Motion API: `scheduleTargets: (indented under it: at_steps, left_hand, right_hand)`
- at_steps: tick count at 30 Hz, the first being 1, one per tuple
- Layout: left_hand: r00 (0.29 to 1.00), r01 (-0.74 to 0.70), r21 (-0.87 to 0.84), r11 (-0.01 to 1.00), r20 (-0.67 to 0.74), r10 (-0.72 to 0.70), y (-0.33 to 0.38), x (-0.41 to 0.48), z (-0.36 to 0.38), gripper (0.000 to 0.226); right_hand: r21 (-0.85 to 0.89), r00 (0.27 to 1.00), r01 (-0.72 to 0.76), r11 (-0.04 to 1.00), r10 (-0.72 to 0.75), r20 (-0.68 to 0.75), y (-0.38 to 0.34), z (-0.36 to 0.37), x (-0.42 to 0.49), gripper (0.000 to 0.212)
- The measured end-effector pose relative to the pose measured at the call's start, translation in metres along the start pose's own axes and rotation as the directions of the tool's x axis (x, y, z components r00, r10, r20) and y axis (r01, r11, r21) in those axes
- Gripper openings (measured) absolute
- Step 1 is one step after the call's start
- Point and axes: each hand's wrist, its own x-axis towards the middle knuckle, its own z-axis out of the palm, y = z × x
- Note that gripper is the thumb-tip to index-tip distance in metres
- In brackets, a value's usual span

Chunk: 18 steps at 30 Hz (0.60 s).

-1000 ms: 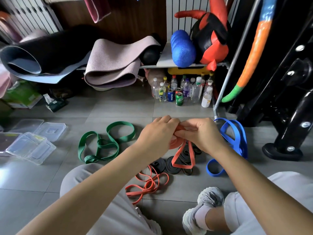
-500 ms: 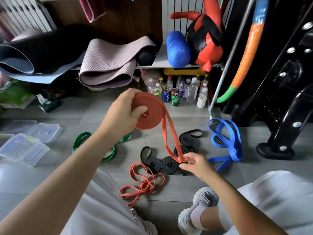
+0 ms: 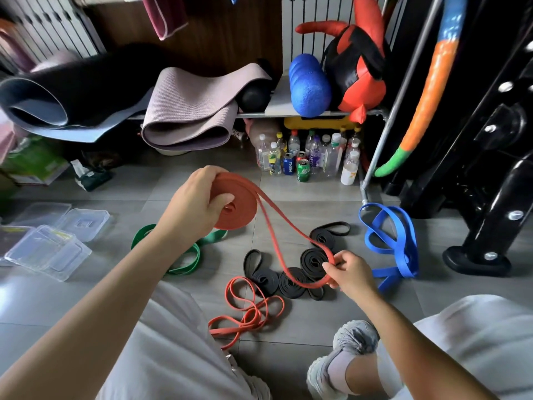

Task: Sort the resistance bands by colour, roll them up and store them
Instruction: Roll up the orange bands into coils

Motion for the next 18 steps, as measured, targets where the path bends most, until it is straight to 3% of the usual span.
scheduleTargets:
  at_steps: [5, 7, 9, 11, 12, 14, 16, 18]
  left_hand:
    - [0.997, -0.059, 0.043, 0.997, 0.057, 0.056, 0.009, -0.006, 0.010, 0.038]
    - [0.993, -0.084, 0.054, 0.995, 0.092, 0.078, 0.014, -0.009, 0.016, 0.038]
    - [0.987, -0.106, 0.053, 0.993, 0.129, 0.098, 0.019, -0.012, 0.022, 0.038]
    - [0.982, -0.116, 0.053, 0.992, 0.159, 0.106, 0.024, -0.014, 0.028, 0.039]
    - [0.980, -0.122, 0.050, 0.991, 0.167, 0.112, 0.025, -0.015, 0.031, 0.039]
    - [0.978, -0.136, 0.033, 0.990, 0.166, 0.128, 0.028, -0.017, 0.037, 0.039]
    - [0.978, -0.154, 0.006, 0.988, 0.144, 0.151, 0.030, -0.018, 0.040, 0.039]
    - [0.981, -0.163, -0.042, 0.986, 0.102, 0.166, 0.031, -0.018, 0.041, 0.037]
  right_hand:
    - [-0.070, 0.996, -0.051, 0.996, 0.057, 0.074, 0.001, -0.001, -0.002, 0.010]
    - [-0.193, 0.984, -0.063, 0.979, 0.093, 0.149, -0.005, -0.004, -0.003, 0.018]
    - [-0.435, 0.975, 0.023, 0.900, 0.076, 0.209, -0.013, -0.008, -0.005, 0.033]
    - [-0.556, 0.978, 0.164, 0.815, -0.060, 0.201, -0.030, -0.012, -0.010, 0.039]
    - [-0.514, 0.966, 0.250, 0.821, -0.172, 0.194, -0.043, -0.014, -0.014, 0.033]
    - [-0.237, 0.925, 0.372, 0.897, -0.340, 0.168, -0.073, -0.016, -0.023, 0.026]
    - [0.045, 0.901, 0.400, 0.916, -0.401, 0.164, -0.097, -0.016, -0.028, 0.040]
    - [0.167, 0.866, 0.440, 0.882, -0.466, 0.180, -0.111, -0.016, -0.031, 0.029]
